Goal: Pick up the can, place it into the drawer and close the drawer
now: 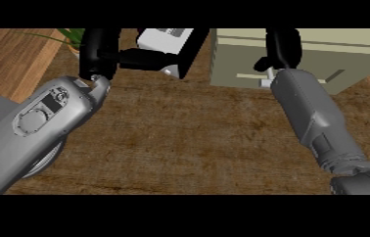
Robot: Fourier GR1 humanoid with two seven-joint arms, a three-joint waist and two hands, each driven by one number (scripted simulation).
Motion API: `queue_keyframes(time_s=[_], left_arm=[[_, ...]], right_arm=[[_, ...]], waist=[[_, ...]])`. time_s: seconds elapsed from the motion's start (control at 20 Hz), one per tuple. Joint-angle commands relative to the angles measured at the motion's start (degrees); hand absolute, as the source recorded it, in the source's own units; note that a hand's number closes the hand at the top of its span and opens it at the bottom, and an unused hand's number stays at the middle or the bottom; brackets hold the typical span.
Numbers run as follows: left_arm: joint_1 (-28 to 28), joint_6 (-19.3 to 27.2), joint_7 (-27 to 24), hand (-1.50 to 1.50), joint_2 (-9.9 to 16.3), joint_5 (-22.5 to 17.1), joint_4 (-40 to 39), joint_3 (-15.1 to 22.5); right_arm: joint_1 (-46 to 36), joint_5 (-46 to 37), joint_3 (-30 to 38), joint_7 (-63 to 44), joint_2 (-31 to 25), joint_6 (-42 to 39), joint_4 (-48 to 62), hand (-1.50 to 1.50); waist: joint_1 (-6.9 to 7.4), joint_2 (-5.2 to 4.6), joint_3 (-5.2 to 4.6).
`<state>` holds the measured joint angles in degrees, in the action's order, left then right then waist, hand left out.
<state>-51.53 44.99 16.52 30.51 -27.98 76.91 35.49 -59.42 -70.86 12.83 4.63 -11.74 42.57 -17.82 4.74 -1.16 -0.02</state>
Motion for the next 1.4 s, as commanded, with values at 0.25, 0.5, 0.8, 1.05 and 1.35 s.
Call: queue_keyframes(time_s=[0.25,0.5,0.8,1.05,1.35], left_arm=[[4.2,-1.6,-2.3,-1.5,1.3,0.7,2.4,-2.4],[6.7,-2.4,-4.4,-1.5,1.3,1.5,2.4,-1.9],[8.0,-2.2,-3.6,-1.5,1.2,1.0,3.8,-2.9],[9.9,-2.5,-5.9,-1.5,0.5,1.6,1.2,-4.0],[10.8,-2.8,-4.4,-1.5,1.1,2.8,3.8,-5.1]], right_arm=[[-5.5,3.2,3.1,4.8,0.6,-0.8,4.3,-1.5],[-6.3,11.1,9.1,11.2,4.7,-0.4,1.3,-1.5],[-7.7,19.8,16.3,18.4,4.1,-6.1,0.1,-1.5],[-9.2,27.5,22.0,22.2,7.0,-11.3,-1.0,-1.5],[-10.5,31.5,24.7,22.7,7.6,-13.8,0.2,-1.5]], waist=[[0.31,-0.65,0.16],[0.46,-0.81,0.26],[0.05,-0.42,0.3],[-2.22,0.05,0.16],[-2.31,0.42,0.08]])
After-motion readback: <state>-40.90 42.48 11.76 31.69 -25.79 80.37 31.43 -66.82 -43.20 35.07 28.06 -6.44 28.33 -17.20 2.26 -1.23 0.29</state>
